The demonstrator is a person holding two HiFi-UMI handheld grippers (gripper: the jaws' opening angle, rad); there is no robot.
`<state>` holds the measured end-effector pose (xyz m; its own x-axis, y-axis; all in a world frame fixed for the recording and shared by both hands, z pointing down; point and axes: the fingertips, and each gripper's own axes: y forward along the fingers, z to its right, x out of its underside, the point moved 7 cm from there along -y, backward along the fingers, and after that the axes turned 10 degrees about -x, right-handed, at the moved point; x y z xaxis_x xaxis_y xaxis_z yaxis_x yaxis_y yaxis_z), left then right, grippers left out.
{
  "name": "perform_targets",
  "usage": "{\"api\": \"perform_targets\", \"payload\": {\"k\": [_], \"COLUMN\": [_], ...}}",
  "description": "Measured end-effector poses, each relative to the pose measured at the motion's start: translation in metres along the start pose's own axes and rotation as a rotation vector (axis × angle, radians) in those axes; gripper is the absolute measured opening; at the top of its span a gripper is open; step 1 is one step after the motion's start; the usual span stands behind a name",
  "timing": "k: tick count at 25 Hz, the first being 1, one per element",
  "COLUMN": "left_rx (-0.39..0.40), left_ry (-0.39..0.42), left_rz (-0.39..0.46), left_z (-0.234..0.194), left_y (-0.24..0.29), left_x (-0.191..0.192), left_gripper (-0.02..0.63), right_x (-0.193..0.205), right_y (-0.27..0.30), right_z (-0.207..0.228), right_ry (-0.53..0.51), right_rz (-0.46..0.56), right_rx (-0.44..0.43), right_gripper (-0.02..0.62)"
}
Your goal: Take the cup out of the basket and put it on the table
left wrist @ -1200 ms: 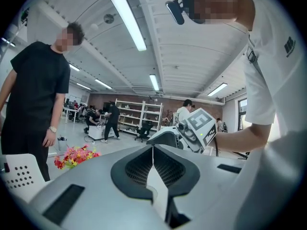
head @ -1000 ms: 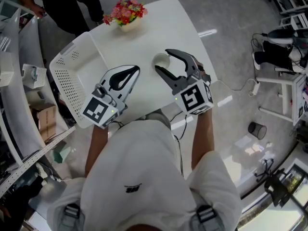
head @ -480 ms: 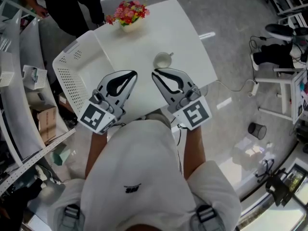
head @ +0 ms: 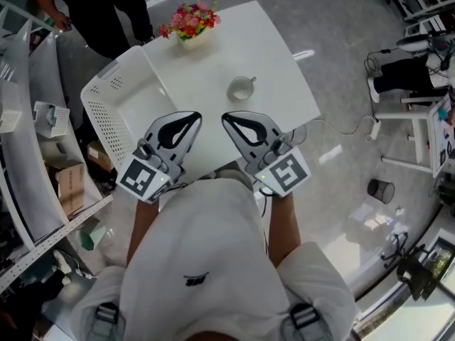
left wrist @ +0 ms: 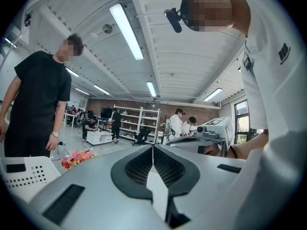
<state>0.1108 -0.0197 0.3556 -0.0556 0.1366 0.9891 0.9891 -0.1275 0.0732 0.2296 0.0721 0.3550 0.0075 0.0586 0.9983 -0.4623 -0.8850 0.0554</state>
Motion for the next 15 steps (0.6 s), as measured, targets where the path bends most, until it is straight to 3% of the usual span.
{"api": "perform_targets", "payload": {"k": [15], "left_rx": [0.01], "left_ry": [0.005], "left_rz": [-0.01], "left_z": [-0.0083], "left_y": [-0.0095], "left_x": [0.0054], "left_gripper": [0.015], "right_x": [0.0066], "right_y": [0.0058], "right_z": [-0.0059], "right_ry": [-0.006], "right_rz": [-0.03], "right_rx": [0.019], "right_gripper": [0.006]}}
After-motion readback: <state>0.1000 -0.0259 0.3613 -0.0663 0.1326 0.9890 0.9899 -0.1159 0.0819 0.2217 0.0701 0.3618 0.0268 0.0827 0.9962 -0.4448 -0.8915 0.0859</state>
